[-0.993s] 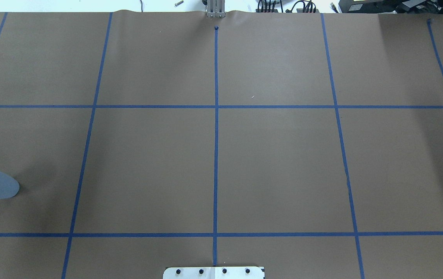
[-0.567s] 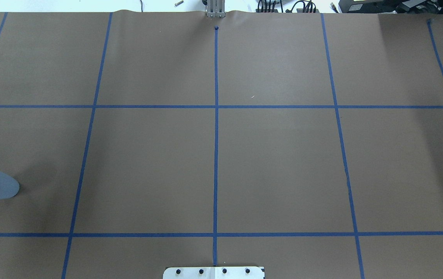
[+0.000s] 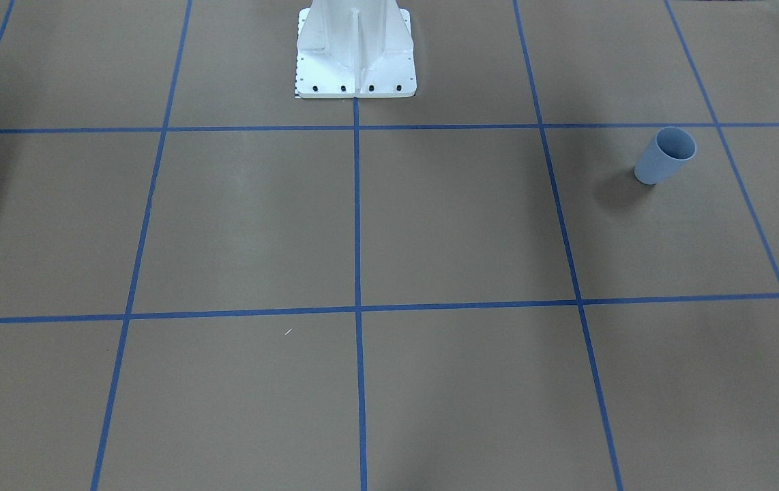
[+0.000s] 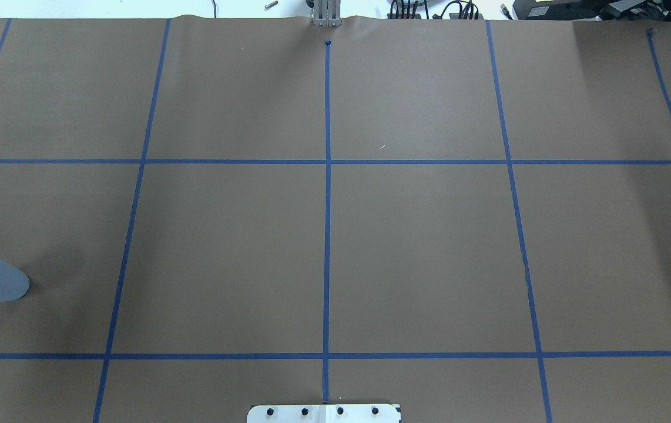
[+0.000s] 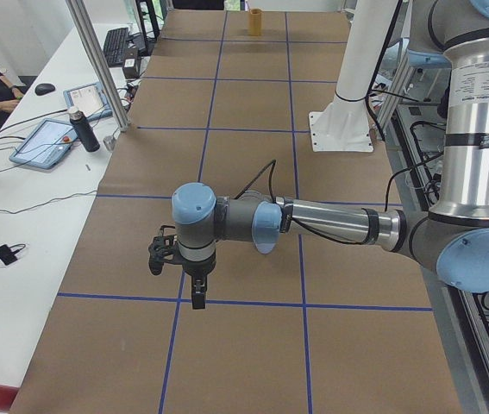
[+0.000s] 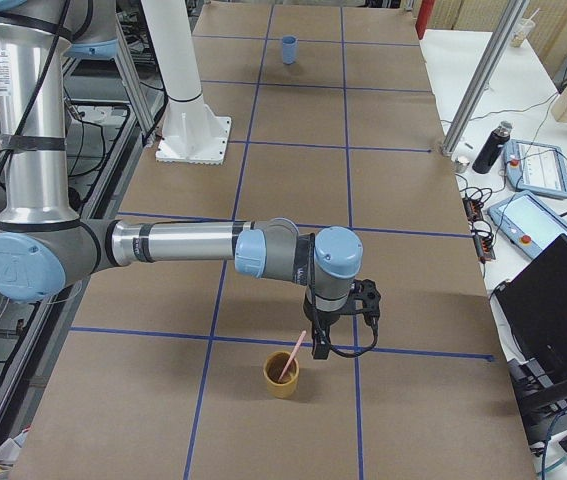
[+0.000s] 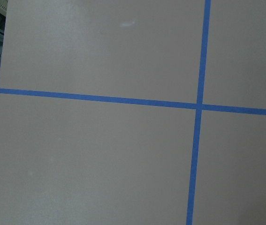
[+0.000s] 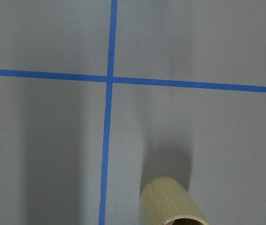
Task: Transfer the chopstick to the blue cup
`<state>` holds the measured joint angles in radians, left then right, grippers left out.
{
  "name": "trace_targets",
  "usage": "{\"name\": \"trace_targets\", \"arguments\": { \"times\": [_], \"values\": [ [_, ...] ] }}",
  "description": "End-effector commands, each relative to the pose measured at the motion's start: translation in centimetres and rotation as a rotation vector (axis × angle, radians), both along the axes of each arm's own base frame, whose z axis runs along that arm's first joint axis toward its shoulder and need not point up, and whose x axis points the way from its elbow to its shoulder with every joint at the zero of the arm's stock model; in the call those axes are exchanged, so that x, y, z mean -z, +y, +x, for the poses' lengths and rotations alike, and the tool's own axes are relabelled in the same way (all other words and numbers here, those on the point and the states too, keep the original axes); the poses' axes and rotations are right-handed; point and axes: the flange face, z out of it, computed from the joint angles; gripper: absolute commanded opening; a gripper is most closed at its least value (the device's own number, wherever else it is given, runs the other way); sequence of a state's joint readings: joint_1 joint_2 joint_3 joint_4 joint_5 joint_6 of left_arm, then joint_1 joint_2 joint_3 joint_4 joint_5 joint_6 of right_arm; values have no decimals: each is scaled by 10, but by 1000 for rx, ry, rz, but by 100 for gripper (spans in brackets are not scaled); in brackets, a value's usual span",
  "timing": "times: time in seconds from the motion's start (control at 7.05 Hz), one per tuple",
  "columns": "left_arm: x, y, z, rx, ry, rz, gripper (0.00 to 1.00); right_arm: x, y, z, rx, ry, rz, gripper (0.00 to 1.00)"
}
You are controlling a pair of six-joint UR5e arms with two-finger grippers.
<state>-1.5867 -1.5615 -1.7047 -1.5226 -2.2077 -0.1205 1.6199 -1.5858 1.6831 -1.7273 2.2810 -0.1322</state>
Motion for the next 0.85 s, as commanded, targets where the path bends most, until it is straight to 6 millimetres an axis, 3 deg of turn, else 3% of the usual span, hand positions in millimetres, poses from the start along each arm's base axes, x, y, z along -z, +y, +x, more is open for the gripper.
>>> {"name": "trace_targets", "arguments": {
  "times": [0.0,0.14,0.43,0.57,0.71],
  "values": [
    [13,-10,8,-12,1,72,98,9,-4,-2,1,-27,18,100],
    [19,-8,16,11,87,67,98,28,-15,-3,2,-32,59,100],
    [44,-10,52,29,366,-39,98,28,-12,-6,4,-54,60,100],
    [67,7,83,37,275,-25,98,29,-14,-7,7,-54,67,100],
    [66,39,114,-21,212,2,98,30,-14,-8,6,-58,66,100]
  ]
}}
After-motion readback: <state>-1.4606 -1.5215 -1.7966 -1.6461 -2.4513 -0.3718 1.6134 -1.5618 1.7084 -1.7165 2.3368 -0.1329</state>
